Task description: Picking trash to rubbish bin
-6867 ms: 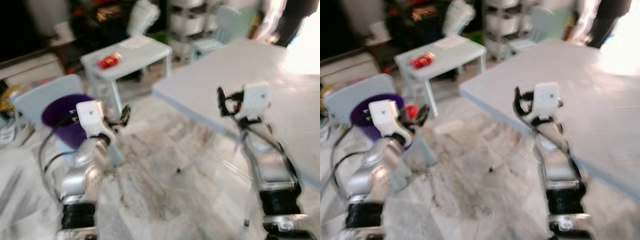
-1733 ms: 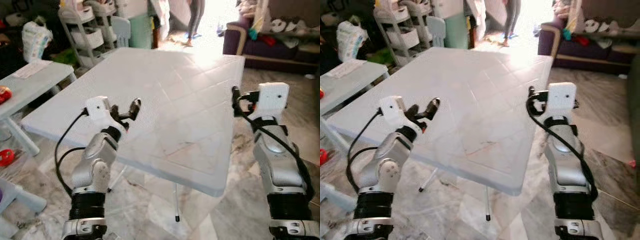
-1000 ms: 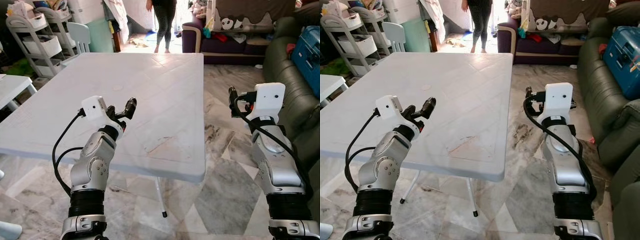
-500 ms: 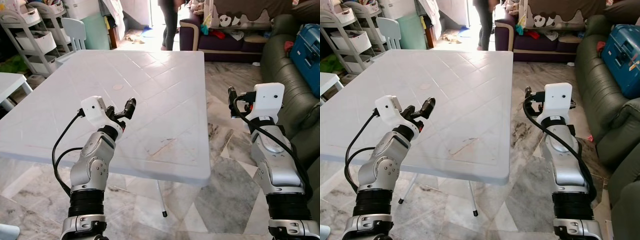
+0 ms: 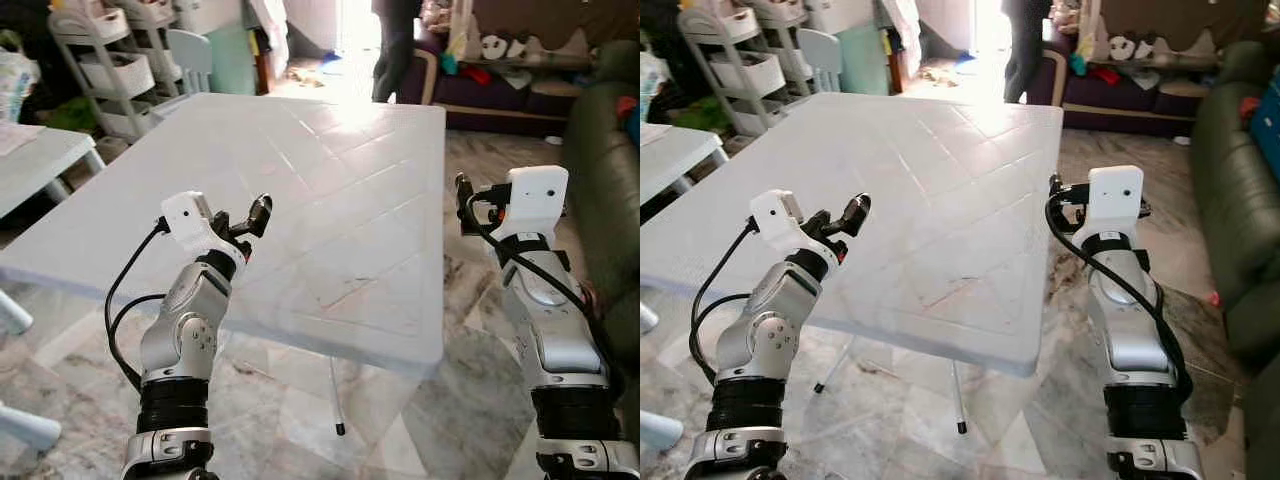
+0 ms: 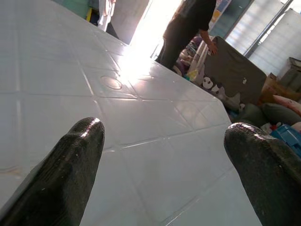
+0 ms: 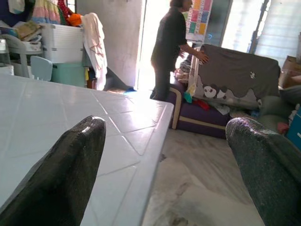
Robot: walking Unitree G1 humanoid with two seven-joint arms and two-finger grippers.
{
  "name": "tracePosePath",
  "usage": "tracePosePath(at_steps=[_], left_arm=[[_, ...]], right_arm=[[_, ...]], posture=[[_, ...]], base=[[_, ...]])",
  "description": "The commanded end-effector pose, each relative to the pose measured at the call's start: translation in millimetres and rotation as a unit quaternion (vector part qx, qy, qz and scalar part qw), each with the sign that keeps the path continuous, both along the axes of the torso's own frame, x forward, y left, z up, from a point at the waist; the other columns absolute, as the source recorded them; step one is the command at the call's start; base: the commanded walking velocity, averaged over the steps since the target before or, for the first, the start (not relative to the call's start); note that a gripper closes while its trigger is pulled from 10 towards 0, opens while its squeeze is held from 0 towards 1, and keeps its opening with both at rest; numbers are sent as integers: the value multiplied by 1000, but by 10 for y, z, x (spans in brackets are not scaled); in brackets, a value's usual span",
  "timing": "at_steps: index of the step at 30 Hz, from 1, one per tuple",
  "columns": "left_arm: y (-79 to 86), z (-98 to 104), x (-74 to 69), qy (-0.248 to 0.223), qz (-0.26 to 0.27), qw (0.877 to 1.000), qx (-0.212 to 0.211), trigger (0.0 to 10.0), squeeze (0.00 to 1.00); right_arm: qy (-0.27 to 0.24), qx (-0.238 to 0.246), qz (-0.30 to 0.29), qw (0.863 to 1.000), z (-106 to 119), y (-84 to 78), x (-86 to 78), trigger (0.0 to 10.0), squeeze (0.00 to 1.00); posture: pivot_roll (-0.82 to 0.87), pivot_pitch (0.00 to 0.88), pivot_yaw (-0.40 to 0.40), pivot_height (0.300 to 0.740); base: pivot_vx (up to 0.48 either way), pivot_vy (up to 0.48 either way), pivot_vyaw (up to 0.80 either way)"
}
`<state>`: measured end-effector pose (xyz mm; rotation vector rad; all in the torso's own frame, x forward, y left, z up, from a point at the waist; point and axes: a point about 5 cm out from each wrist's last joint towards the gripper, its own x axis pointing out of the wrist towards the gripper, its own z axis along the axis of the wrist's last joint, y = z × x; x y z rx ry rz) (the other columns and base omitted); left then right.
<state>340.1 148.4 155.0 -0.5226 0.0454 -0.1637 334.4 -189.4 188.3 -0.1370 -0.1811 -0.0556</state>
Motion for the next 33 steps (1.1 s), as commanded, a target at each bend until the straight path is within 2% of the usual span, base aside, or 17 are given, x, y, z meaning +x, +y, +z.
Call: tracePosePath(at_steps=[1,12,33], left_arm=[[3,25,18,2,0,1000,3,10000,0],[1,30,24,2,-2,1000,4,10000,0],[-8,35,36,4,-5,1000,8,10000,0]], right_arm=[[-9,-1,6,1000,56,21,1,10000,0],[-9,-1,6,1000,53,24,2,10000,0],[-8,-1,3,1000,49,26,13,10000,0]], posture=[[-120,0,50,740],[-118,0,52,740],[-115,0,57,740]], base=[[0,300,0],[0,340,0],[0,480,0]])
